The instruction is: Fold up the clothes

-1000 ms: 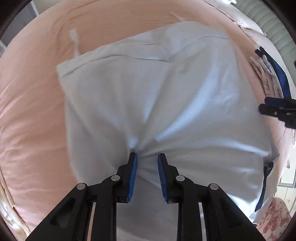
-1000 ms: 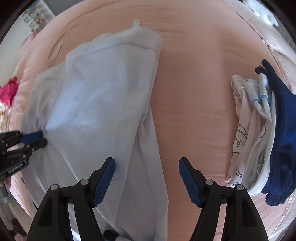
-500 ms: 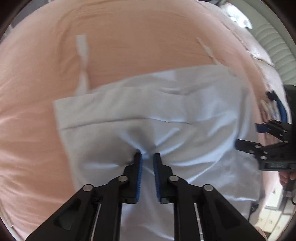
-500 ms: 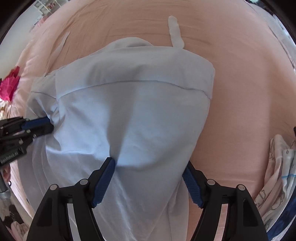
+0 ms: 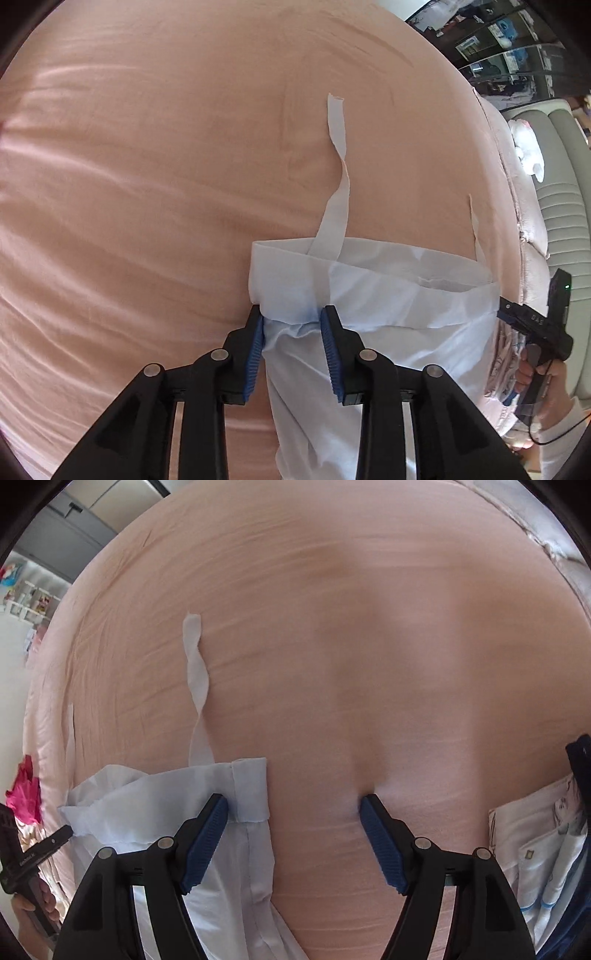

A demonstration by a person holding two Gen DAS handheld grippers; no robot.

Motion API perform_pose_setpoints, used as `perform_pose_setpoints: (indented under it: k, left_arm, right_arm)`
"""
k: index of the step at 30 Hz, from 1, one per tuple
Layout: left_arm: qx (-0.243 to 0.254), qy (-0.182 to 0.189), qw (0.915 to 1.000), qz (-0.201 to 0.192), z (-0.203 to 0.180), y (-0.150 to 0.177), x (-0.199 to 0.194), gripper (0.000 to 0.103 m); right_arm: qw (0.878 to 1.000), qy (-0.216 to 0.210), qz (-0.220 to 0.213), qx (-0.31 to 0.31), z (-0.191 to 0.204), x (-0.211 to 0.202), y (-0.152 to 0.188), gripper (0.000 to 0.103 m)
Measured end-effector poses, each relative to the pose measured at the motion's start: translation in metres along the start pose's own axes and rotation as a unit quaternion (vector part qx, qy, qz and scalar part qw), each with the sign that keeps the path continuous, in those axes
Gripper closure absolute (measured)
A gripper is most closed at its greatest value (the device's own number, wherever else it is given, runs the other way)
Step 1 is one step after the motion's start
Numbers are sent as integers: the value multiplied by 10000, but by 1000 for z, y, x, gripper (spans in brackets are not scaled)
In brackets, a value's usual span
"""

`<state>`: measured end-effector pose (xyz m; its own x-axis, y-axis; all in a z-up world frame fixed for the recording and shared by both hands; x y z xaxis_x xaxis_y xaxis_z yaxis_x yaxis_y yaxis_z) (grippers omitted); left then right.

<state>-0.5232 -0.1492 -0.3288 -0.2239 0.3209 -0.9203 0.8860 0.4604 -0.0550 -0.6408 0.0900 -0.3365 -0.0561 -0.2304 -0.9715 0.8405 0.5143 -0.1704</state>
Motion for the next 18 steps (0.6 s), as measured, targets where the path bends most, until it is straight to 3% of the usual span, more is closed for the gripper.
perform_pose_setpoints:
  k: [1,2,3,4,7,8,11,13,14,17,18]
  left_arm:
    - [119,-87,9998,-156,-4,-3,2,75]
    - [200,-210,9993,-221,-7,-4,5,75]
    - [283,-326,9987,-278,-11,-5,8,78]
    - [372,-376,9982,-269,-17,-4,9,94]
    - [762,-464,9949,-479,-39,0,-9,95]
    - [924,-459,9928,-611,-47,1,-21,95]
    - [1174,-649,9856,-1032,-53,-5,-55,95]
    - [1215,-745,9836,-1110,-47,-10,-60,94]
    - [1251,-780,9846,-940,-43,-12,-48,93]
    - [1286,-1146,9850,-67,-16,-24,5,93]
    - [1160,-1151,9865,82,-12,-23,10,92]
  right_arm:
    - [10000,-50,-29,-80,3,-2,-1,60]
    - [9996,-262,-24,-137,11,-4,-3,92]
    - [9988,-433,-28,-220,19,-7,-5,95]
    - [9982,-409,-79,-433,26,-11,-8,95]
    - [9946,-301,-384,-913,43,-37,-9,97]
    - [9931,-227,-580,-997,46,-53,-8,103]
    - [9809,308,-1394,-1318,41,-112,-28,103]
    - [9695,707,-1827,-1473,30,-147,-32,103]
    - [9672,849,-1833,-1541,18,-151,-36,103]
    - [9749,999,-1221,-1570,-14,-124,-38,103]
    - [9863,646,-685,-1354,-13,-93,-34,103]
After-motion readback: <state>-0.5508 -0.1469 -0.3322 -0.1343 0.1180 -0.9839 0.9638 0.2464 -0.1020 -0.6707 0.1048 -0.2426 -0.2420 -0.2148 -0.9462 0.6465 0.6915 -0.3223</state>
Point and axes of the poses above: each gripper's, at about its wrist camera, not at the fingertips, and x roughly the way its jaws point, z to its left, y to its underside, the point moved 10 cm from there along x, roughly the way its jaws point, and after that the axes turned 15 degrees about -x, right-handed, at the moved point
